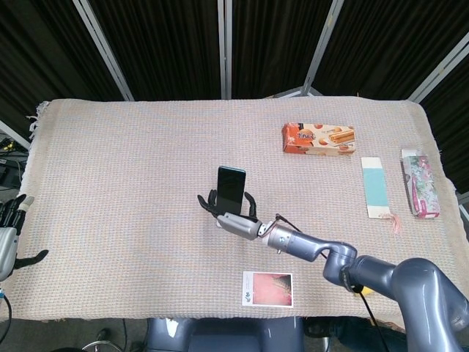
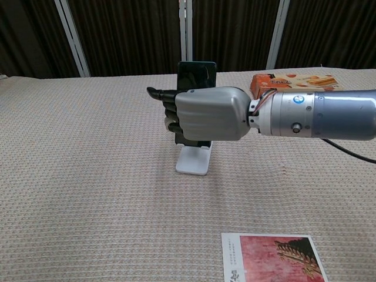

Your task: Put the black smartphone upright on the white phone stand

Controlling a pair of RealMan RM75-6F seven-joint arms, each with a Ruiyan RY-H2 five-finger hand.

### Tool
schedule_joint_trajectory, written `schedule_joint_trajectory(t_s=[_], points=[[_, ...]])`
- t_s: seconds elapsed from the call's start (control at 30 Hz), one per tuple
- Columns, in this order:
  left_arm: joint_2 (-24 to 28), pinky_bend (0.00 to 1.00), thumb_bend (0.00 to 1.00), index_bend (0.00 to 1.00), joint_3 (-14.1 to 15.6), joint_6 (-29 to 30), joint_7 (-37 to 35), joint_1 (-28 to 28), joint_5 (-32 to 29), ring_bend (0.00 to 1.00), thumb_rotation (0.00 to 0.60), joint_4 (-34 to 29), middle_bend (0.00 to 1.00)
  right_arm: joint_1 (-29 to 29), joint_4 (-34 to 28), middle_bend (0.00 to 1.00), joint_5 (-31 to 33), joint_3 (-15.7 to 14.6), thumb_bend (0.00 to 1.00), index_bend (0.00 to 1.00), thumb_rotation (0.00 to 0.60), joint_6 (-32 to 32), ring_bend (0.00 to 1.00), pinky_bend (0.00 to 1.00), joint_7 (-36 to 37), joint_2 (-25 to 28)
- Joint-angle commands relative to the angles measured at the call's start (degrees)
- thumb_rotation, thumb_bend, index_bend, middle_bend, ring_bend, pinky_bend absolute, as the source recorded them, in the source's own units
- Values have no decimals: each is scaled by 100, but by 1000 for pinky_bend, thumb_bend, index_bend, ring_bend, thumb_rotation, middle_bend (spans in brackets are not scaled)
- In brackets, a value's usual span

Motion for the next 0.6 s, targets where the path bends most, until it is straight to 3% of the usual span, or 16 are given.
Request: schedule_joint_trajectory(t_s=[0.03,0.4,0.6], points=[[2,0,0,0,7,-10,-4,-3,6,0,600,-5,0,-101,-148,282,23,4,144,209,600,169,248,90,35,117],[58,0,0,0,62,80,-119,26,197,0,600,-84,0,-1033,-1122,294,221,122,144,197,600,1788,248,113,724,1045],[39,0,0,0,108,262,-145,72,425,0,600,-49,0,-2128,-1698,288,797,178,143,198,600,3163,248,105,1811,1644]])
